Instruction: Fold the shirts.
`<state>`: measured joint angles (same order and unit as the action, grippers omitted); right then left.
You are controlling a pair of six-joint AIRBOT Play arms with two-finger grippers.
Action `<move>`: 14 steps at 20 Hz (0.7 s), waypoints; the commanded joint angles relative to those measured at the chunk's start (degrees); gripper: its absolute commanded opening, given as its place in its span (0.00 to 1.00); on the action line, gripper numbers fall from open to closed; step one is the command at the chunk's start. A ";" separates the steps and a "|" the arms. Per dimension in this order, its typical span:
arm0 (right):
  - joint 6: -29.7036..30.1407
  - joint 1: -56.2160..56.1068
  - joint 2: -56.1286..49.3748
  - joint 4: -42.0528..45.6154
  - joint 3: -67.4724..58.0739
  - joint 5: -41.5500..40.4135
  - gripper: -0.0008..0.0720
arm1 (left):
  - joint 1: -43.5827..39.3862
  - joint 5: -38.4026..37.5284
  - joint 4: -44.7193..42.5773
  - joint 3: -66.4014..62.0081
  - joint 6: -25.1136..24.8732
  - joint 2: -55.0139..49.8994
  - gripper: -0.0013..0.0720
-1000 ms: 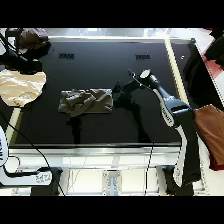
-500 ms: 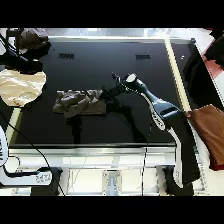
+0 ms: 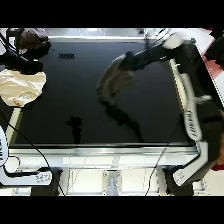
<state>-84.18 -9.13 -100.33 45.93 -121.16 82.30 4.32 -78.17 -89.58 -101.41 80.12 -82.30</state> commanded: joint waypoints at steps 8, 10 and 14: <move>-3.96 42.14 20.31 24.22 6.99 23.06 0.04 | -0.04 -0.72 9.55 0.02 0.00 -0.02 0.03; -3.13 50.51 20.33 24.46 9.03 22.99 0.03 | -0.04 -0.74 9.55 0.02 0.02 -0.02 0.03; 0.63 67.01 20.65 26.16 12.76 23.06 0.04 | -0.04 -0.68 9.60 0.02 0.02 -0.02 0.03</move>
<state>-86.08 46.52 -80.25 70.24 -111.33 103.81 4.29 -78.91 -80.29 -101.41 80.12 -82.30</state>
